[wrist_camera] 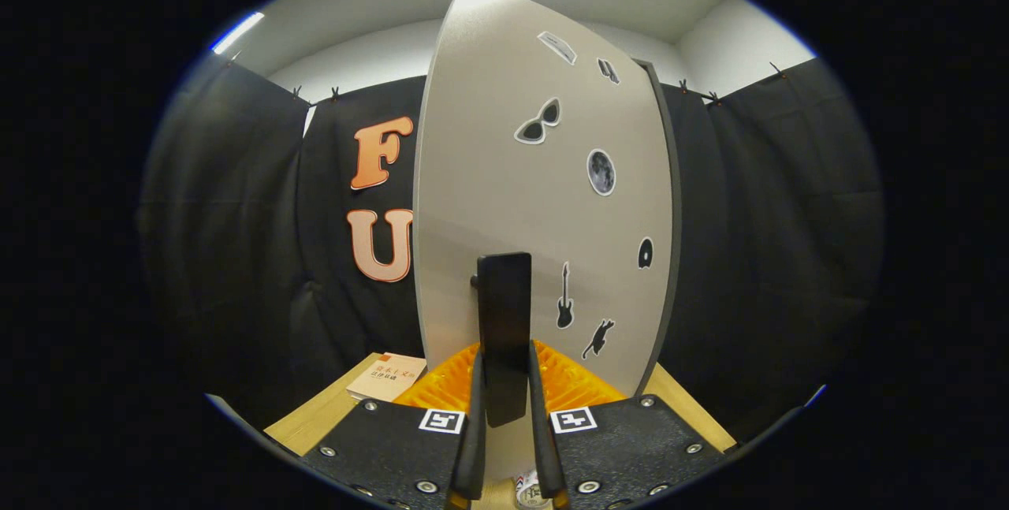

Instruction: Open the shoe cabinet door, grab the shoes and put them into the shoe cabinet, then close the shoe cabinet door.

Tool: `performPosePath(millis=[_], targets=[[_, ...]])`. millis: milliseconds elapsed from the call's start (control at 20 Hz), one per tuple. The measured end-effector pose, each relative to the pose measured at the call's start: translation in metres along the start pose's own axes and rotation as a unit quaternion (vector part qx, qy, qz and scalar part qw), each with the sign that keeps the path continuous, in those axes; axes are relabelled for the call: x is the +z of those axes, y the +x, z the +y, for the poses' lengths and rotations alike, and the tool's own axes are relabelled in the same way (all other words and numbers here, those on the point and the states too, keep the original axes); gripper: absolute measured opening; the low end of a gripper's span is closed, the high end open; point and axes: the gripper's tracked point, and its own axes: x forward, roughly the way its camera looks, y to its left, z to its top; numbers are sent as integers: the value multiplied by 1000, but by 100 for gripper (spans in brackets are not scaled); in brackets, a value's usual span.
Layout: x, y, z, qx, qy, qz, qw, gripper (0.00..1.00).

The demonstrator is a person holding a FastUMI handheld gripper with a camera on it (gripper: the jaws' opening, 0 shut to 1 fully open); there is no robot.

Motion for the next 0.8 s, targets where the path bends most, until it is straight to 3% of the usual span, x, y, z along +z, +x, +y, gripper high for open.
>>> performPosePath(millis=[800], targets=[[-4, -54, -96, -76, 27, 1, 997, 25]])
